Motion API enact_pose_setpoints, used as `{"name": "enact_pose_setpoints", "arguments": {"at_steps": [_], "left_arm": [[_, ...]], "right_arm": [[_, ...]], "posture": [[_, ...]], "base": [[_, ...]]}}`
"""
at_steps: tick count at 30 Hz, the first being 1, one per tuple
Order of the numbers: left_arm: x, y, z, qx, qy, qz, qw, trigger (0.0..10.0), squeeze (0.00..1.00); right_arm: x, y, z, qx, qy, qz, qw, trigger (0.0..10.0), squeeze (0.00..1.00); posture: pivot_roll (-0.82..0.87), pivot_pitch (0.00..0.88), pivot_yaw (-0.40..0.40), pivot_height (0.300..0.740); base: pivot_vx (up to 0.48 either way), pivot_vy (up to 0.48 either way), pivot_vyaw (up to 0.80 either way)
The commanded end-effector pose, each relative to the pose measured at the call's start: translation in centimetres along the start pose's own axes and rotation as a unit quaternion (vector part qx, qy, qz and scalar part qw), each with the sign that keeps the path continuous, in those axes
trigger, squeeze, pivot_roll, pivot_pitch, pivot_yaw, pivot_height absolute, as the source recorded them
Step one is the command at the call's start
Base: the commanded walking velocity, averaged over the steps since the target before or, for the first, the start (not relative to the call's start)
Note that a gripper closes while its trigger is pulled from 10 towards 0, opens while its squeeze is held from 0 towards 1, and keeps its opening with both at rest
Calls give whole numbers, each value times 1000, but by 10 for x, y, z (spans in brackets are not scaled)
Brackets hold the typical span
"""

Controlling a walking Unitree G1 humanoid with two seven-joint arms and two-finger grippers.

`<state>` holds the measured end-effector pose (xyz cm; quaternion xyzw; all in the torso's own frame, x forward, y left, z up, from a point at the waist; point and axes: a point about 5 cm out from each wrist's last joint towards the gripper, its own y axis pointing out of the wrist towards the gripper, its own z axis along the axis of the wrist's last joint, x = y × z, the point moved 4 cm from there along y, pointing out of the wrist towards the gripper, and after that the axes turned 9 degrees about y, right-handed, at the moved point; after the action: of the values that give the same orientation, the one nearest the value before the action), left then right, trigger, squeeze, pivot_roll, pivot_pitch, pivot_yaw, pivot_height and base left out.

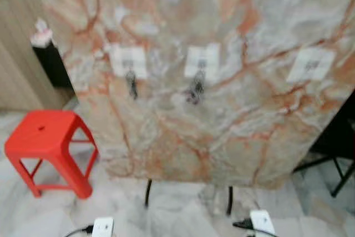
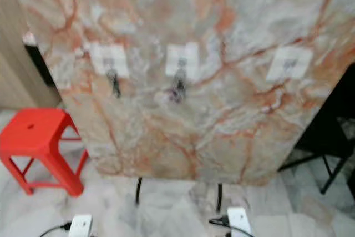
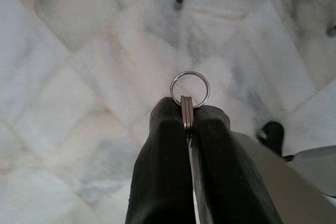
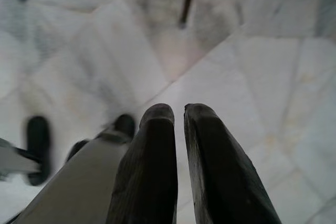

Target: Hang keys on a hook

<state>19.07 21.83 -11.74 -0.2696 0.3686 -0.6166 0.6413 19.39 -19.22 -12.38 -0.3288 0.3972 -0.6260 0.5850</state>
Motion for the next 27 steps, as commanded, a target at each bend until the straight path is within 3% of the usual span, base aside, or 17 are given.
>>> {"name": "enact_pose_setpoints", "arguments": {"at_steps": [1, 27], "left_arm": [[-8, -2, -8, -11, 1, 8, 1000, 10000, 0], [-9, -3, -11, -13, 9, 8, 1000, 10000, 0]], "right_arm": [[-9, 1, -1, -2, 3, 9, 1000, 10000, 0], [-8, 1, -5, -5, 20, 3, 1000, 10000, 0]], "posture": [[33, 0, -44, 740], [41, 0, -41, 740]], "base": [[0, -480, 0], [0, -480, 0]]}}
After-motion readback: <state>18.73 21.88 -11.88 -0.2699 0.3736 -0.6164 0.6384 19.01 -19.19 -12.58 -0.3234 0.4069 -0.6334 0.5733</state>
